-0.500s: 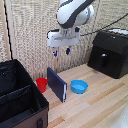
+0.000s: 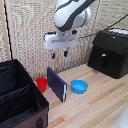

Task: Discover the targeted book and set your gripper to the appropriate amplitude. Smoothly guide your gripper in the direction of the book and snatch it firmly. Search for the back section of the caddy. Move the held book towards the back section and lightly deposit it inside.

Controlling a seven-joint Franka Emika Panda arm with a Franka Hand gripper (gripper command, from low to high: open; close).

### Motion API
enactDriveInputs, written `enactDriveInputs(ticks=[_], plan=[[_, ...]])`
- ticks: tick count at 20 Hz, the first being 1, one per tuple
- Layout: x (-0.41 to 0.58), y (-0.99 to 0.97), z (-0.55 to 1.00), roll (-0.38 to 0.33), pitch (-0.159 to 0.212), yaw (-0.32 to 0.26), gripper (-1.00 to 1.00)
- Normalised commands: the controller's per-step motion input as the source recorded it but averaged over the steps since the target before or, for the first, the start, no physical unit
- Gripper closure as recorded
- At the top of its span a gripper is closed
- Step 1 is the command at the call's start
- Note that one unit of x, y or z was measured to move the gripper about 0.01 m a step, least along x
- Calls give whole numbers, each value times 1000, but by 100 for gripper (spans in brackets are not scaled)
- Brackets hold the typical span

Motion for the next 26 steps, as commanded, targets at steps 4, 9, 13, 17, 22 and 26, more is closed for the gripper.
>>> enactDriveInputs(ticks=[4, 9, 13, 17, 22, 26], plan=[[0, 134, -290, -68, 8, 20, -100], [0, 0, -358, -49, 0, 48, -100], [0, 0, -374, -46, 0, 49, -100], [0, 0, -413, -51, 0, 42, -100], [-1, 0, -341, -57, 0, 24, -100], [-6, 0, -249, -41, 0, 18, 100]])
